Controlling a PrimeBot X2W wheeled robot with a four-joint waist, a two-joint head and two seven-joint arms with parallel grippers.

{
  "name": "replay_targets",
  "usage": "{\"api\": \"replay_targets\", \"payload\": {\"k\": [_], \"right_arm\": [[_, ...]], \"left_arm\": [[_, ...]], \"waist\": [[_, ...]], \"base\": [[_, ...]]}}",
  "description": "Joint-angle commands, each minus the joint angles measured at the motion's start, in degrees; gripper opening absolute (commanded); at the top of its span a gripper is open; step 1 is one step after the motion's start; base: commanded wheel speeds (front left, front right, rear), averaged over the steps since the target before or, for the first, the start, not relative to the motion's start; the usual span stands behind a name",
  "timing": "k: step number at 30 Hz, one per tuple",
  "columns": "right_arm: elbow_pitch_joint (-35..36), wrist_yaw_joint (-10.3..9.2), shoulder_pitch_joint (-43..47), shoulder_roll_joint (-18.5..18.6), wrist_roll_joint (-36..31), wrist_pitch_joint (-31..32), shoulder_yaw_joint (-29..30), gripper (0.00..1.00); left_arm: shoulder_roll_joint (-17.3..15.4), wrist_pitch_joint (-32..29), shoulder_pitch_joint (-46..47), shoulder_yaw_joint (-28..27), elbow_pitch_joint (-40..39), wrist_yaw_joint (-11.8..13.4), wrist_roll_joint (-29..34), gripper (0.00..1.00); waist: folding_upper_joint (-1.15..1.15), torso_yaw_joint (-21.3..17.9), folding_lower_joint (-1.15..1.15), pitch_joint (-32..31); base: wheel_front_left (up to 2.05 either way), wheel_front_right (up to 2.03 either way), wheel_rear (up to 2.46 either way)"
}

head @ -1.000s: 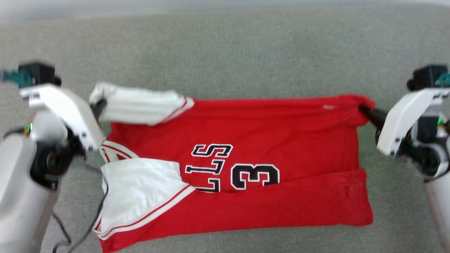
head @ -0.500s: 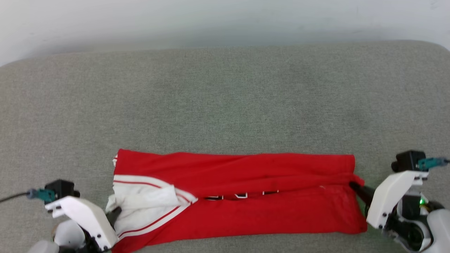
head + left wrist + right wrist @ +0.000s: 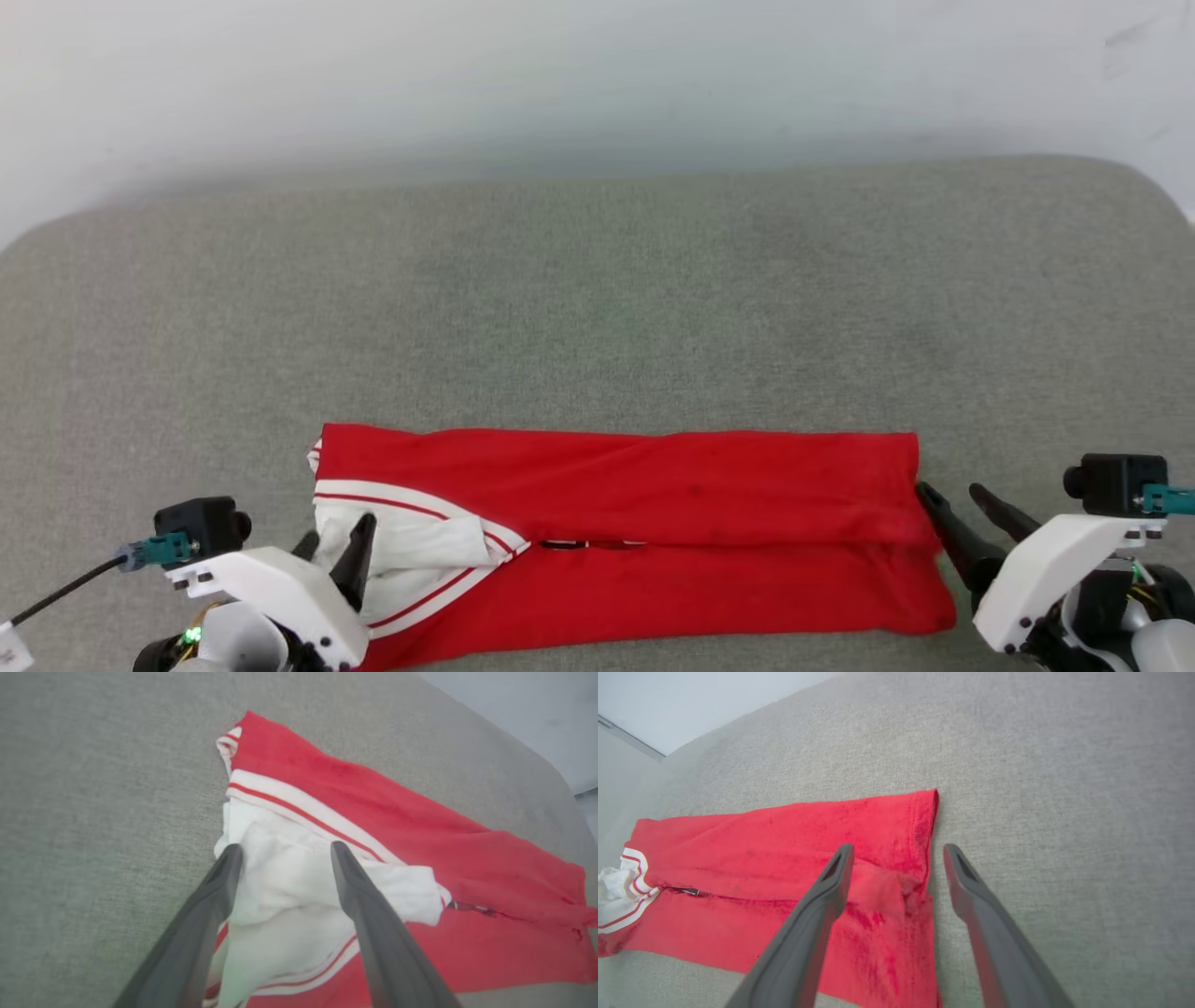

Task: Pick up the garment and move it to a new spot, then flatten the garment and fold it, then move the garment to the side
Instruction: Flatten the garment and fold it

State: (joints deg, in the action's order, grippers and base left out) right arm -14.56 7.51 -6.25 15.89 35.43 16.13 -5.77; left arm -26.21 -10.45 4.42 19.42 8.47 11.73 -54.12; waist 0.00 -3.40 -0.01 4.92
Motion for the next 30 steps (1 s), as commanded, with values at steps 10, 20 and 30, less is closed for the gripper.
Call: {"api": "replay_targets", "payload": {"k": [10, 20, 30], "right_arm": [[6.0, -0.04, 2.8, 2.3, -2.5, 8.0, 7.9, 1.0], [6.1, -0.04, 1.2, 4.7, -3.1, 20.3, 11.3, 1.0], [1.9, -0.04, -1.5, 1.3, -2.2, 25.2, 9.7, 1.0]], "left_arm": [[3.3, 15.6, 1.3, -0.9, -4.7, 0.4, 7.3, 1.0], [4.9, 24.0, 4.0, 1.7, -10.7, 3.8, 18.3, 1.0], [5.4, 24.7, 5.9, 4.9, -17.3, 6.4, 25.8, 1.0]], "waist": [[0.0, 0.0, 0.01, -3.6], [0.0, 3.9, 0.01, -1.1], [0.0, 9.5, 0.01, 4.9]], "base": [[0.0, 0.0, 0.0], [0.0, 0.0, 0.0], [0.0, 0.0, 0.0]]}}
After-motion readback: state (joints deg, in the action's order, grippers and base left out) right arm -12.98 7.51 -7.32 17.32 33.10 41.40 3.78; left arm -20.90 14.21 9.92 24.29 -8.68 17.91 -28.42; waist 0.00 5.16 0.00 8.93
